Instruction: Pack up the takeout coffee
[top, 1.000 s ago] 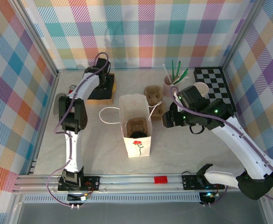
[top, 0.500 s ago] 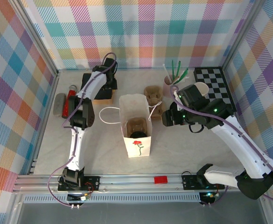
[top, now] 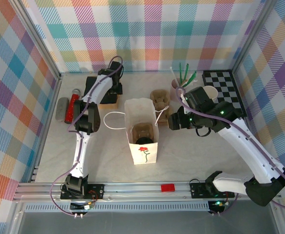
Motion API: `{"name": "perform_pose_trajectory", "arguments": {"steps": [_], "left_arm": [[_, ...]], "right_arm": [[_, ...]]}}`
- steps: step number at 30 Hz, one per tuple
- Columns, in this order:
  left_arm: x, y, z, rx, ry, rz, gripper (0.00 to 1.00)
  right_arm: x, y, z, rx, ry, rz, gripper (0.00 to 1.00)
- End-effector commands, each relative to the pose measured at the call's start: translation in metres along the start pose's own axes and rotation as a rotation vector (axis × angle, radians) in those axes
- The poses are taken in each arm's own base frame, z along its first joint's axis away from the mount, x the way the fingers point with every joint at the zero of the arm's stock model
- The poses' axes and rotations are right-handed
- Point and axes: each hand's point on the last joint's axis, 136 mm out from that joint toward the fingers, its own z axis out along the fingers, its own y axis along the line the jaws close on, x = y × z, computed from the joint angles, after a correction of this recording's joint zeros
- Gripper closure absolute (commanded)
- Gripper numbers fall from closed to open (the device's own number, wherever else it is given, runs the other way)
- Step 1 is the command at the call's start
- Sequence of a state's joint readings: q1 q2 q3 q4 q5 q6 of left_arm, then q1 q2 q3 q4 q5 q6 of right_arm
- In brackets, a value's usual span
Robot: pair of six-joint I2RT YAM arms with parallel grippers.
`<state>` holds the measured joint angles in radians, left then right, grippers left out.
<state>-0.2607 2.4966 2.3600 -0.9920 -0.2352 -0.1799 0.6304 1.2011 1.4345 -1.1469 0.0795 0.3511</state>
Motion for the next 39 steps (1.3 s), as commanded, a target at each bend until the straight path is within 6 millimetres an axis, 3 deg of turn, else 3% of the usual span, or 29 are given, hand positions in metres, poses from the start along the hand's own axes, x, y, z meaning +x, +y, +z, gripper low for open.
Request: {"name": "perform_pose_trajectory", "arguments": {"steps": [1,16,25,39], "left_arm": [[-0.001,-0.001,-0.002,-0.015,0.002,0.033,0.43],[0.002,-0.007,0.007,-0.027,0.009,0.057,0.44],[0.001,-0.005,0.006,-0.039,0.003,0.063,0.52],[0.001,-0.002,0.007,-0.045,0.008,0.071,0.55]], "right_arm": [[-0.005,0.002,-0.002,-0.019,-0.015,-0.005,0.21],[-0.009,0.001,-0.002,-0.017,-0.018,0.001,0.21],[-0.01,0.0,-0.001,-0.017,-0.017,0.004,0.21],[-0.015,0.002,-0.003,-0.02,-0.022,0.005,0.21]]}}
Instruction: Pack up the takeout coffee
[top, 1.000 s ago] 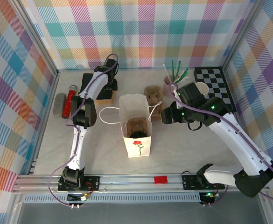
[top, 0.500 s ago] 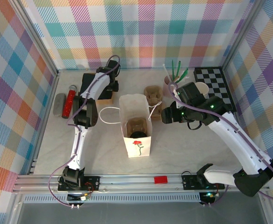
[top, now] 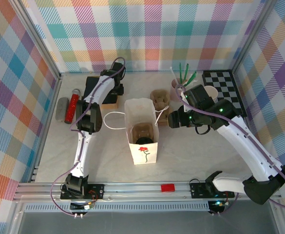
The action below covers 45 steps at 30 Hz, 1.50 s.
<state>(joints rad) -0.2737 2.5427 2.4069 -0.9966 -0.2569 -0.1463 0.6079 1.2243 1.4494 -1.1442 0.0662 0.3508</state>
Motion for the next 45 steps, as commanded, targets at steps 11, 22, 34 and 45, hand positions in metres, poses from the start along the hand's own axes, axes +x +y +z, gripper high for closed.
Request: {"name": "perform_pose_trajectory", "arguments": {"steps": [11,22,34,45], "left_arm": [[0.001,0.006,-0.003,-0.03,0.009,0.028,0.73],[-0.008,0.007,-0.019,-0.019,-0.022,0.033,0.86],[-0.016,0.013,-0.044,-0.026,-0.054,0.049,0.92],[-0.029,0.02,-0.087,-0.01,-0.12,0.06,0.95]], "right_arm": [[-0.009,0.005,-0.006,-0.021,-0.025,-0.008,0.21],[-0.009,0.004,-0.008,-0.018,-0.032,-0.003,0.21],[-0.008,0.004,-0.012,-0.027,-0.04,0.007,0.21],[-0.007,0.005,-0.017,-0.037,-0.052,0.015,0.22]]}}
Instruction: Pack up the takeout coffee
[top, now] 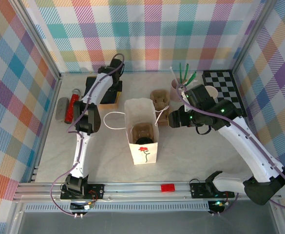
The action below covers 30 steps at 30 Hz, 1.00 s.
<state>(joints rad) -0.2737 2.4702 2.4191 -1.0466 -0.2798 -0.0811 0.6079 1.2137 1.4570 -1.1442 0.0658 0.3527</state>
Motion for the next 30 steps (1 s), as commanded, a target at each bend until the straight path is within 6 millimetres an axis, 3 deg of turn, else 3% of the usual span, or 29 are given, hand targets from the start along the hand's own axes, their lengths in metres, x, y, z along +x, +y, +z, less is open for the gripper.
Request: {"name": "perform_pose_trajectory", "arguments": {"steps": [1,9,23,30], "left_arm": [[-0.021,0.011,-0.051,0.002,-0.087,0.005,0.95],[-0.016,0.006,-0.065,0.041,-0.074,0.019,0.95],[-0.001,-0.036,-0.09,0.202,-0.05,0.004,0.96],[-0.003,-0.041,-0.1,0.246,-0.059,-0.022,0.96]], "right_arm": [[-0.005,0.004,-0.011,-0.029,-0.036,0.015,0.22],[-0.007,0.005,-0.015,-0.033,-0.049,0.017,0.22],[-0.004,0.001,-0.023,-0.028,-0.069,0.02,0.22],[0.0,-0.001,-0.026,-0.025,-0.076,0.022,0.22]]}}
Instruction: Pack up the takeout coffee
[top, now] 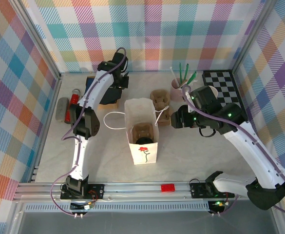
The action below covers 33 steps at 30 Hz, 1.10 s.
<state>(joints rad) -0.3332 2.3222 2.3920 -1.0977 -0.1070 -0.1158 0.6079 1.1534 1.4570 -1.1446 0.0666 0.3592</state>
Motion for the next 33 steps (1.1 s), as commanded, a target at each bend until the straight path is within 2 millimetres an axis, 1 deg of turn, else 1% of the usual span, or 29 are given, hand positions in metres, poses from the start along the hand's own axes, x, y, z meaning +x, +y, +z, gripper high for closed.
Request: {"name": "perform_pose_trajectory", "arguments": {"steps": [1,9,15,17,21,25,28,33], "left_arm": [[-0.005,-0.002,-0.024,0.034,-0.028,-0.026,0.96],[0.004,0.004,-0.013,0.018,0.005,-0.031,0.96],[0.003,0.004,-0.011,0.032,0.0,-0.043,0.96],[0.003,0.007,-0.009,0.033,0.004,-0.053,0.96],[0.002,0.021,-0.004,0.036,0.017,-0.089,0.96],[-0.001,0.032,-0.005,0.038,0.01,-0.113,0.97],[-0.002,0.036,-0.005,0.037,0.009,-0.122,0.97],[-0.002,0.038,-0.004,0.044,0.013,-0.128,0.96]], "right_arm": [[0.0,-0.002,-0.008,-0.003,-0.022,0.018,0.22],[0.003,-0.003,-0.009,0.0,-0.023,0.018,0.22],[0.002,-0.002,-0.007,-0.005,-0.017,0.02,0.22],[0.001,-0.001,-0.006,-0.007,-0.016,0.021,0.22],[-0.001,0.0,-0.006,-0.008,-0.015,0.023,0.22],[-0.002,0.001,-0.005,-0.01,-0.012,0.022,0.22],[-0.003,0.003,-0.004,-0.016,-0.01,0.024,0.22],[-0.002,0.003,-0.002,-0.022,-0.008,0.029,0.22]]}}
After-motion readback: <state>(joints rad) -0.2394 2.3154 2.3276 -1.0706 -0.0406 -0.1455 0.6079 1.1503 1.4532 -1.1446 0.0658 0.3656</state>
